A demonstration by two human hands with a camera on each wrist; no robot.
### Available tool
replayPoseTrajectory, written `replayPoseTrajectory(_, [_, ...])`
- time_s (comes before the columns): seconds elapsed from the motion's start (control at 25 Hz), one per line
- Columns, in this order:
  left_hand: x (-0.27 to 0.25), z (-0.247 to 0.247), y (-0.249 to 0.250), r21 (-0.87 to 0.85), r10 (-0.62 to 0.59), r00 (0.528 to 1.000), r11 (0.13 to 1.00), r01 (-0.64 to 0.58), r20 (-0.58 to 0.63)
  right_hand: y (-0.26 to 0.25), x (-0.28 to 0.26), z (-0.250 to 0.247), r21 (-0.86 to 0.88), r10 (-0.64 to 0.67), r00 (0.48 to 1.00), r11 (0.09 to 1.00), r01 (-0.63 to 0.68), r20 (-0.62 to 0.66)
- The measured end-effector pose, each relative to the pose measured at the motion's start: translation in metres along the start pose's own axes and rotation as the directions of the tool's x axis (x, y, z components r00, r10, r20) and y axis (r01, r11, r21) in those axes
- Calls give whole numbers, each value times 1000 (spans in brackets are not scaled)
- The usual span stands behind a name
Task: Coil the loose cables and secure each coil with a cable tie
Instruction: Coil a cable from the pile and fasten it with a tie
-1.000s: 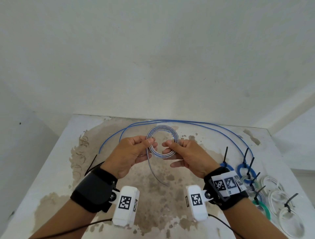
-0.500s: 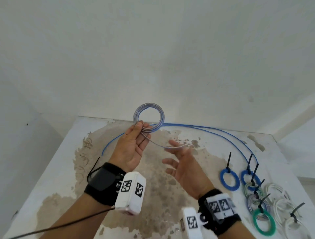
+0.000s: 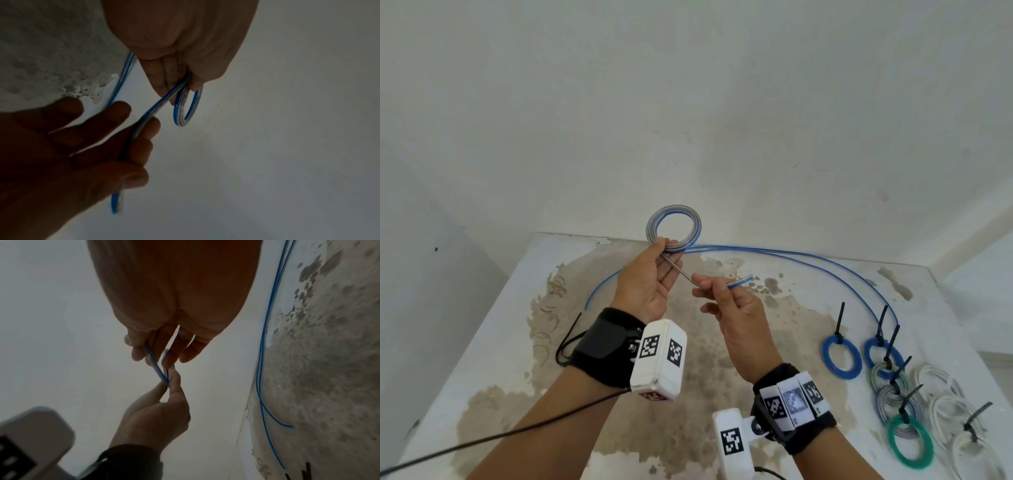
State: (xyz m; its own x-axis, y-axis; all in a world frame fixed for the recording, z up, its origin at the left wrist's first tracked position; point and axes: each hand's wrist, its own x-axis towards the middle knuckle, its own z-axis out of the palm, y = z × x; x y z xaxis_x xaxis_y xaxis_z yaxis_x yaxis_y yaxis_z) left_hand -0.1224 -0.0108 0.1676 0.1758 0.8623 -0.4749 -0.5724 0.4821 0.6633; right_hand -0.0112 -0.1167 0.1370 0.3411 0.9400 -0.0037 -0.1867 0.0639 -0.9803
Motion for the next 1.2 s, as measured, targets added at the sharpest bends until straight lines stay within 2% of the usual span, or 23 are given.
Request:
replayPoseTrajectory(0.2, [10, -3, 10, 18, 6, 1000, 1000, -6, -17, 1, -4, -7, 16, -38, 999, 999, 38, -13])
replayPoseTrajectory(0.36, [7, -6, 15, 59, -3, 999, 998, 1, 34, -3, -4, -15, 110, -26, 999, 994, 29, -25])
replayPoseTrajectory(0.48, [2, -10, 15, 87, -33, 997, 996, 27, 71, -6, 3, -20, 235, 20, 998, 972, -6, -60])
replayPoseTrajectory(0.64, [1, -12, 15, 73, -16, 997, 997, 11, 70, -10, 9, -16, 283, 70, 995, 958, -47, -70])
replayPoseTrajectory(0.8, [-9, -16, 11, 182, -14, 993, 983, -8, 120, -15, 20, -16, 367, 135, 980, 927, -73, -147])
replayPoseTrajectory(0.92, [-21, -17, 2, 284, -20, 986, 958, -28, 163, -22, 34, -18, 228, 168, 970, 966, -126, -176])
replayPoseTrajectory(1.08, [-29, -19, -9, 363, -26, 981, 931, -46, 190, -23, 39, -15, -33, 207, 976, 977, -209, -61])
replayPoseTrajectory(1.2, [-32, -19, -11, 376, -15, 981, 925, -60, 192, -21, 40, -13, -119, 209, 978, 970, -210, -24])
